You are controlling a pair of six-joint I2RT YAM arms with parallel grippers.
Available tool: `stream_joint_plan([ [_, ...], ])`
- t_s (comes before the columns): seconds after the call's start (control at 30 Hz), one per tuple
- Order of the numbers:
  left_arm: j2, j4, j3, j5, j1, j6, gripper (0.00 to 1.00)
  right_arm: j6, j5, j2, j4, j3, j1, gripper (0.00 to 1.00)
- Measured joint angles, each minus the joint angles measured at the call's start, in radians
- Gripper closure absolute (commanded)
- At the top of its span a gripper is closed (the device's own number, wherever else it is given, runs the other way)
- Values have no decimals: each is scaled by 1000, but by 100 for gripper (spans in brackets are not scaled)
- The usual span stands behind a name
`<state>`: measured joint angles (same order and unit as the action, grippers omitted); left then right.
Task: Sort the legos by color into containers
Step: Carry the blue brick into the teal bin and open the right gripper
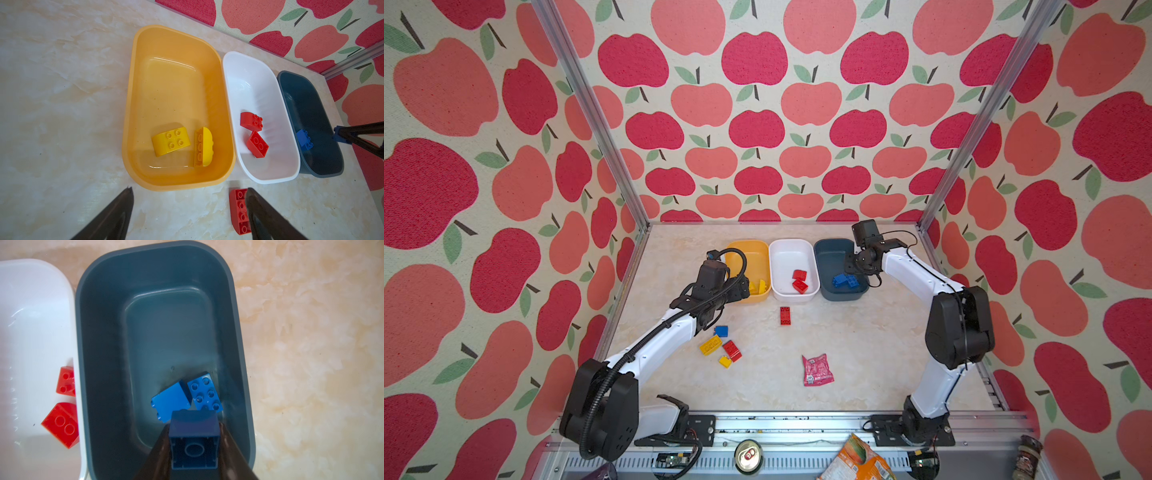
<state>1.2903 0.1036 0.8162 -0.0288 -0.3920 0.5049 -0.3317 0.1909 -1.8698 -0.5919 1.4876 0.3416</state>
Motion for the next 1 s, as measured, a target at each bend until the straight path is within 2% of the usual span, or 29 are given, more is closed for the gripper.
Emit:
stream_joint_plan([
  [0.1,-7,1,-2,5,1,3,13,10,-2,-62,9,47,-9,68],
  [0.23,-11,1,-13,12,3,3,13,15,-7,-100,19,69,-10,42],
  [0.3,-11,4,-16,13,3,3,13,21,-11,-103,19,69,-10,38],
  [0.83,-11,3,-21,13,3,4,13,25,-47,-87,18,69,-10,34],
  [1.0,-11,0,-35,13,5,6,13,17,-57,-24,14,48,-3,28],
])
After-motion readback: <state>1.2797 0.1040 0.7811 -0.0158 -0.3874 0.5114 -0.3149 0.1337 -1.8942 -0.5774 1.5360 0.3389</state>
